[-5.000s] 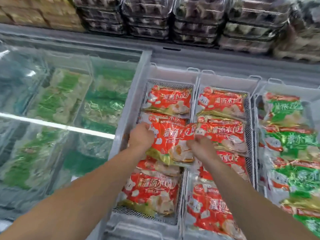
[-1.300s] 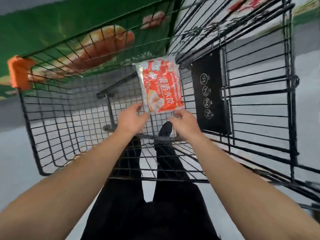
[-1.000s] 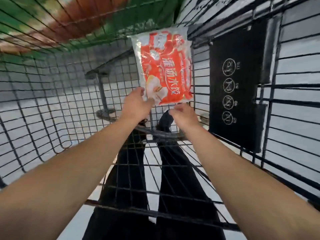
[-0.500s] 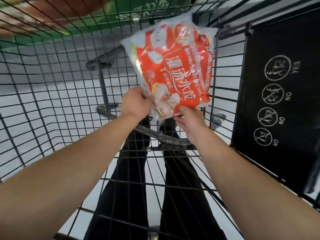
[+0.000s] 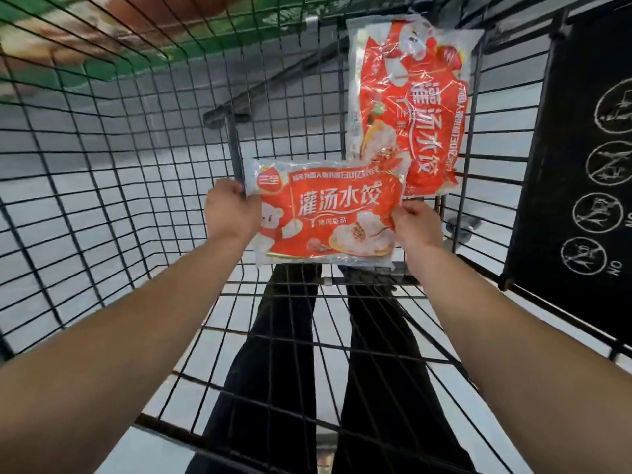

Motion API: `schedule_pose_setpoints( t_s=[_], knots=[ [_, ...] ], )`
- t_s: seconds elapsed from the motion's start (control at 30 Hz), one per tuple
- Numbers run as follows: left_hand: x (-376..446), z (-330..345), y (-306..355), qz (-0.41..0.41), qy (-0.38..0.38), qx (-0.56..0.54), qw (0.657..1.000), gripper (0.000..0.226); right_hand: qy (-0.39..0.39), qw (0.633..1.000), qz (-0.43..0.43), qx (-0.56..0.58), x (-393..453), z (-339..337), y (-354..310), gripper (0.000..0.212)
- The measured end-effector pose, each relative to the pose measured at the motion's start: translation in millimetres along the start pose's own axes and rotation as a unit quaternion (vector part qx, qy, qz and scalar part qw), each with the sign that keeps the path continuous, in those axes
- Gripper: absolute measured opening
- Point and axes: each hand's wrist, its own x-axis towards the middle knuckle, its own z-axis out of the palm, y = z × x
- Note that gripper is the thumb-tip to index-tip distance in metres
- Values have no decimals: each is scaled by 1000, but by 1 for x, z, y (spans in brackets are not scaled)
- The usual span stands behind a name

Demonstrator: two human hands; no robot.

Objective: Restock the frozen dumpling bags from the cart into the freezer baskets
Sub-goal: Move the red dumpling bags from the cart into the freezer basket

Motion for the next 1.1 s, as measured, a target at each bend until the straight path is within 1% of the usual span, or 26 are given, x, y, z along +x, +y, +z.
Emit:
schedule_pose_setpoints(
  t_s=[0.1, 0.2, 0.3, 0.33, 0.37, 0.43, 0.47, 0.53, 0.6, 0.67, 0.77, 0.83, 0.9, 1.0, 1.1],
  knots=[
    [14, 8, -17, -19, -43, 29, 998, 27, -22, 999, 22, 37, 0, 4, 3, 20],
    [17, 11, -26, -7, -40, 8, 999, 24, -20, 999, 39, 31, 0, 6, 6, 23],
    [9, 17, -33, 44, -31, 26, 998, 21, -9, 999, 42, 26, -1, 7, 5, 23],
    [5, 18, -35, 50, -30, 27, 998, 20, -4, 999, 41, 23, -4, 9, 3, 22],
    [3, 20, -36, 39, -36, 19, 998, 16, 2, 999, 41, 21, -8, 9, 1, 22],
    [1, 20, -34, -6, -62, -22, 998, 7, 19, 999, 41, 25, -14, 9, -3, 22],
    [2, 19, -34, -30, -82, -58, 995, 10, 28, 999, 38, 27, -17, 7, -7, 21],
    [6, 13, -39, -74, -137, -143, 977, 15, 45, 998, 34, 30, -24, 5, -12, 19],
    [2, 0, -43, -89, -182, -193, 960, 16, 48, 998, 25, 37, -36, -1, -17, 16],
    [-6, -18, -40, -90, -199, -230, 948, 15, 52, 998, 1, 37, -53, -6, -24, 22],
    [-24, -54, -27, -58, -208, -272, 938, 13, 71, 996, -23, 54, -90, -17, -37, 21],
    [-40, -85, -18, -25, -228, -279, 933, 16, 76, 994, -43, 61, -113, -25, -43, 17],
    [-55, -115, -11, 6, -239, -285, 928, 19, 72, 994, -61, 61, -133, -32, -49, 18],
    [-85, -163, -13, 60, -241, -289, 924, 20, 72, 990, -81, 89, -177, -42, -54, 19],
    [-111, -198, -26, 98, -231, -300, 920, 21, 83, 982, -103, 132, -218, -45, -53, 21]
  ],
)
